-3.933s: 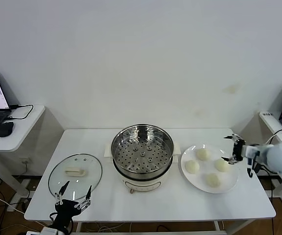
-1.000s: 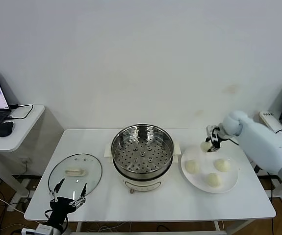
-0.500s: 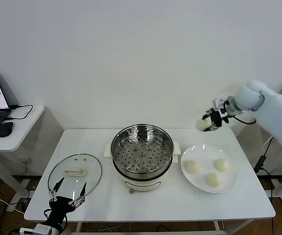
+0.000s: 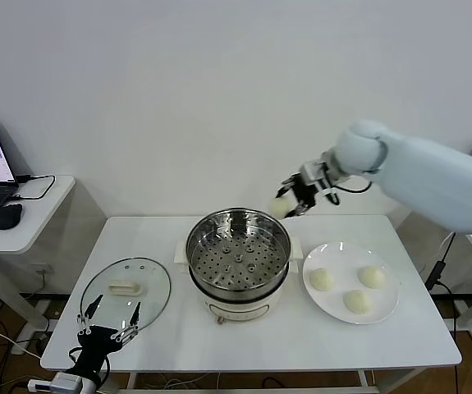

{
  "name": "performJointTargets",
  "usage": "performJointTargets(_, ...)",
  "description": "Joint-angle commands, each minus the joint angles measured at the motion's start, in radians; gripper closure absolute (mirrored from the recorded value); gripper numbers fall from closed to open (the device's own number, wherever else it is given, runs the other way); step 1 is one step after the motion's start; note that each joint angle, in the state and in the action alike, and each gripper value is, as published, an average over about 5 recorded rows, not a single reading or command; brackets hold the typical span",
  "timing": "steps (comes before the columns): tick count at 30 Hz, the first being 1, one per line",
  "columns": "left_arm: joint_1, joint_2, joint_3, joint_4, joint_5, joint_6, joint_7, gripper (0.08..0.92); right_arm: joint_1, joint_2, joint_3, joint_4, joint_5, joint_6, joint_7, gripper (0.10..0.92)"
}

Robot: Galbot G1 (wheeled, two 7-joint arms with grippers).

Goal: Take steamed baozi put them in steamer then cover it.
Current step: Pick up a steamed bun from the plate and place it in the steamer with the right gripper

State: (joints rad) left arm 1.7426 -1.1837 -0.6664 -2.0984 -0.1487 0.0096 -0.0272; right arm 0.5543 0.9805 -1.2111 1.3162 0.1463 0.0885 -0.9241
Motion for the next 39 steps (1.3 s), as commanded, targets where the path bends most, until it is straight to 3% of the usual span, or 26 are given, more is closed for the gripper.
performJointTargets(1, -0.001, 0.0, -0.001, 0.0, 0.0, 0.0, 0.001, 0.177, 0.013, 0.111, -0.07, -0.007, -0.079, 0.131, 0.028, 0.482)
performJointTargets(16, 0.002, -0.009, -0.005, 0.003, -0.004, -0.003, 0.001, 0.177, -0.106, 0.261, -0.02, -0.239, -0.499, 0.381, 0.084, 0.482)
performJointTargets(30, -0.003, -0.011, -0.001, 0.006, -0.004, -0.004, 0.001, 0.177, -0.189, 0.314, 0.033, -0.346, -0.638, 0.455, 0.129, 0.471)
performJointTargets(39, -0.004, -0.015, 0.0, 0.005, -0.003, -0.004, 0.001, 0.177, -0.177, 0.321, 0.041, -0.348, -0.631, 0.473, 0.162, 0.26)
